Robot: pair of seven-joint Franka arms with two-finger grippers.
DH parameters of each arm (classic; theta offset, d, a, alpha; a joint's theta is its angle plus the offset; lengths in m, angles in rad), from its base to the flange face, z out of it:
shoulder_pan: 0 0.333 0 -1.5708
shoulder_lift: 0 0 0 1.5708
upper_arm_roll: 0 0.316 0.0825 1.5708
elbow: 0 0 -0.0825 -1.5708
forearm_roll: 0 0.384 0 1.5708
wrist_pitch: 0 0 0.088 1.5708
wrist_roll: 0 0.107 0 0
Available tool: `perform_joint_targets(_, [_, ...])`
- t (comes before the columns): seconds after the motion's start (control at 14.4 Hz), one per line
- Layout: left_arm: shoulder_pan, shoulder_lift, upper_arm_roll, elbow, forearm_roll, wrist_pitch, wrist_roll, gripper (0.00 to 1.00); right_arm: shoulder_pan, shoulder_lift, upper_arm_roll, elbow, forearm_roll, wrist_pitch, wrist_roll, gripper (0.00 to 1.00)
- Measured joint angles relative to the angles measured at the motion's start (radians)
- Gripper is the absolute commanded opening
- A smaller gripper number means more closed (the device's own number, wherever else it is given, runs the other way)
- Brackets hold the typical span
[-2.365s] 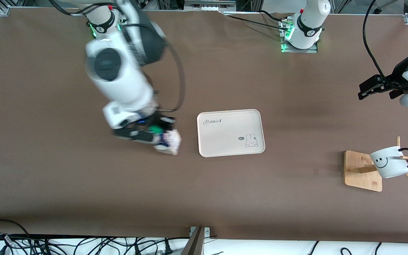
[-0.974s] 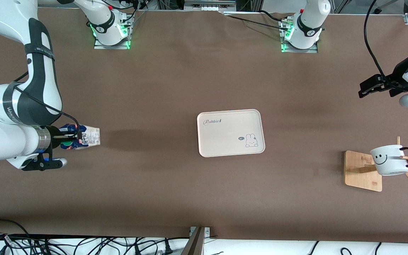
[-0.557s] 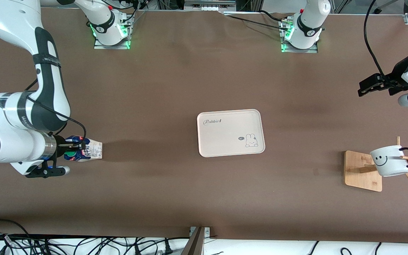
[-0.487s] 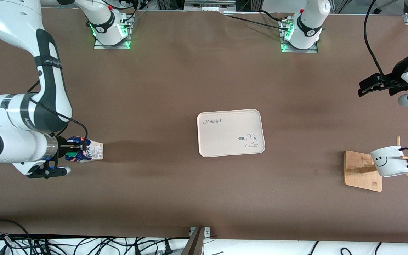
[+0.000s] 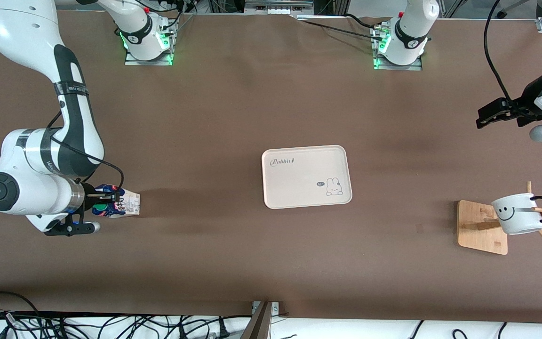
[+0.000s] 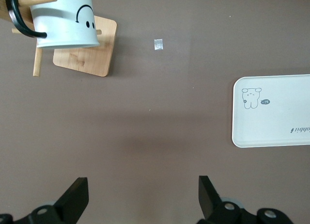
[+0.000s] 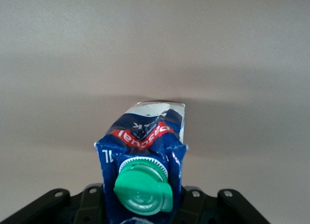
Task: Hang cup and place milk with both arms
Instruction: 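Lower the milk carton onto the table with the right gripper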
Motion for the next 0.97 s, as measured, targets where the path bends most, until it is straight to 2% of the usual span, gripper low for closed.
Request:
perform_joint_targets(0.7, [0.0,0.002,0.0,0.0,0.0,0.025,0.0,1.0,-0.003,-0.009,-0.001,-0.004,0.001,-0.012,0.001,1.0])
perform_joint_targets(0.97, [0.0,0.003,0.0,0.0,0.0,0.027,0.0,1.0,-0.003,-0.091,-0.001,-0.002,0.001,-0.086,0.001,1.0])
